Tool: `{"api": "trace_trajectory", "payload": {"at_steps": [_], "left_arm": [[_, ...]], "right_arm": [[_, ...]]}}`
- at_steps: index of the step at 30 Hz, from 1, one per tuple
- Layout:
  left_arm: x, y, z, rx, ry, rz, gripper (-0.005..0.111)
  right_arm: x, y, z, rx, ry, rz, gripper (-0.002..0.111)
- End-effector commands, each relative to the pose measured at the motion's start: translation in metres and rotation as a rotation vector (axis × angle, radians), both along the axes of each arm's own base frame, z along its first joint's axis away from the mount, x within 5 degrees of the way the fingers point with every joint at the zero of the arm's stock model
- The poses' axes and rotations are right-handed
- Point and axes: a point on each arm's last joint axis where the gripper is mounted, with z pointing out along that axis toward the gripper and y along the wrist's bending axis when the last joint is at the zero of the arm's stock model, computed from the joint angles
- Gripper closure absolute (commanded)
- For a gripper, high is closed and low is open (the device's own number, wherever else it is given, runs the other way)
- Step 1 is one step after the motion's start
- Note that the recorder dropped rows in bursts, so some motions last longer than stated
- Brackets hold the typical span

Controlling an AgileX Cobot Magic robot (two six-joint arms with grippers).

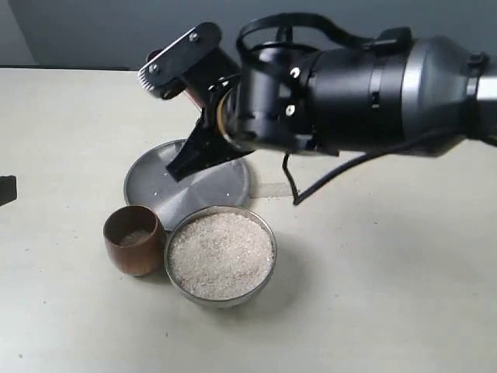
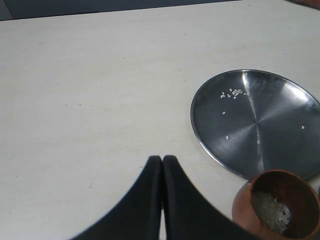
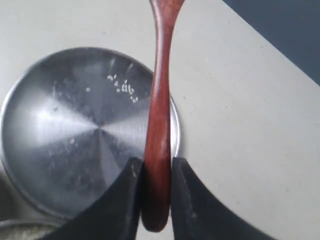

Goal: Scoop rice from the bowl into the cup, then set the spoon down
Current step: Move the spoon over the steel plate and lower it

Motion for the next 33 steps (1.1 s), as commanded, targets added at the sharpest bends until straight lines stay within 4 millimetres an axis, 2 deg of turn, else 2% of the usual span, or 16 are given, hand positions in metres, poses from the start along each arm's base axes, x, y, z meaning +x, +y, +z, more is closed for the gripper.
{"api": "trace_trajectory", "payload": {"at_steps": [1,4,8,13,17,24,33], "left_arm": [[0.002,0.0,0.003,0.005,-0.017,-0.005,0.106],[0.002,0.0,0.003,0.005,-0.017,-0.005,0.106],[0.002,0.0,0.003,0.005,-0.017,-0.005,0.106],[0.002,0.0,0.003,0.005,-0.013,-0.004,0.106],[0.002,0.0,0.003,0.005,-0.013,-0.004,0.106],[0.002,0.0,0.003,0.005,-0.013,-0.004,0.106],[0.002,0.0,0.003,0.005,-0.013,-0.004,0.106]], "right_arm": [[0.034,-0.015,0.003,0.153,-0.015,0.014,0.109],[0.053,-0.024,-0.007,0.134,-0.044,0.059,0.109],[0.067,-0.029,-0.036,-0.02,-0.052,0.151,0.109],[0.072,-0.026,-0.075,-0.244,-0.045,0.326,0.109],[0.073,-0.025,-0.097,-0.361,-0.041,0.432,0.109],[0.074,-0.025,-0.113,-0.416,-0.024,0.473,0.109],[0.074,-0.028,-0.113,-0.419,0.001,0.44,0.109]]}}
